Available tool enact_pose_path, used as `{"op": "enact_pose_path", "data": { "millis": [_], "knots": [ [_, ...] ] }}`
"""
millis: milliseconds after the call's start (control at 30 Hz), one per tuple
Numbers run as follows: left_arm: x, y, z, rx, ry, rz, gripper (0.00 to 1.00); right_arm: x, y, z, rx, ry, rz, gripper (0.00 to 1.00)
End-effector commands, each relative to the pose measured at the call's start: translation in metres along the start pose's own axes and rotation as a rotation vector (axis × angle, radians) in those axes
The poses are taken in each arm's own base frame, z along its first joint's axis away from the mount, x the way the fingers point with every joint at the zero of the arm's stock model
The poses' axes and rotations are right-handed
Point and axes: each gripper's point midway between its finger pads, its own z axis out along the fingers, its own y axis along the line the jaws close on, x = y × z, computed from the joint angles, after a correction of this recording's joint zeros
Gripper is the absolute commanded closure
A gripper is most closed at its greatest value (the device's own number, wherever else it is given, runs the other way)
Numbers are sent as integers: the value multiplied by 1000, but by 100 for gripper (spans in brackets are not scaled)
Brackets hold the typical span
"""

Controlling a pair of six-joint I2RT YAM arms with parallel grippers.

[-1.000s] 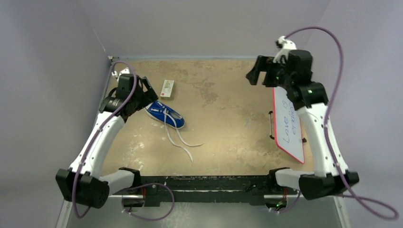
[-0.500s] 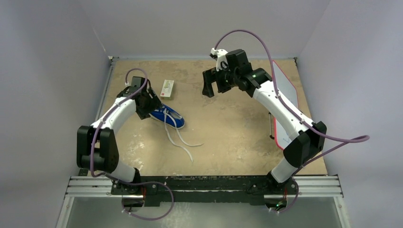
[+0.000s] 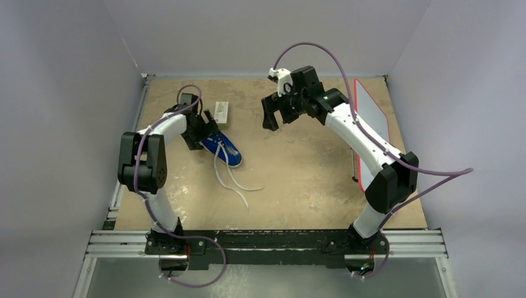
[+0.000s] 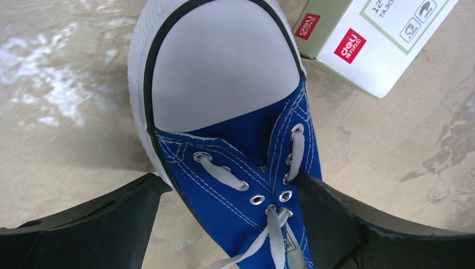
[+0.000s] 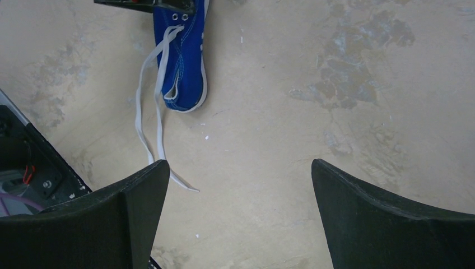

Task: Tie the shoes

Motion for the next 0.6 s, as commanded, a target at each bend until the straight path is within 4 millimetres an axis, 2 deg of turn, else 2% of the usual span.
{"op": "enact_pose_path", "data": {
  "millis": [0, 100, 267, 433, 567],
  "knots": [
    [2, -39, 11, 150, 13, 56, 11, -7, 7, 1, -48, -21, -30, 1],
    [19, -50, 14, 209, 65, 40, 16, -9, 8, 3, -55, -13, -13, 1],
    [60, -77, 12, 290, 164, 67, 27, -4, 8, 6, -57, 8, 16, 1],
    [105, -108, 4, 349, 231, 129, 29, 20, 7, 11, -41, 61, 114, 1],
    [127, -124, 1, 379, 254, 182, 30, 41, 3, 7, -32, 81, 206, 2]
  ]
}}
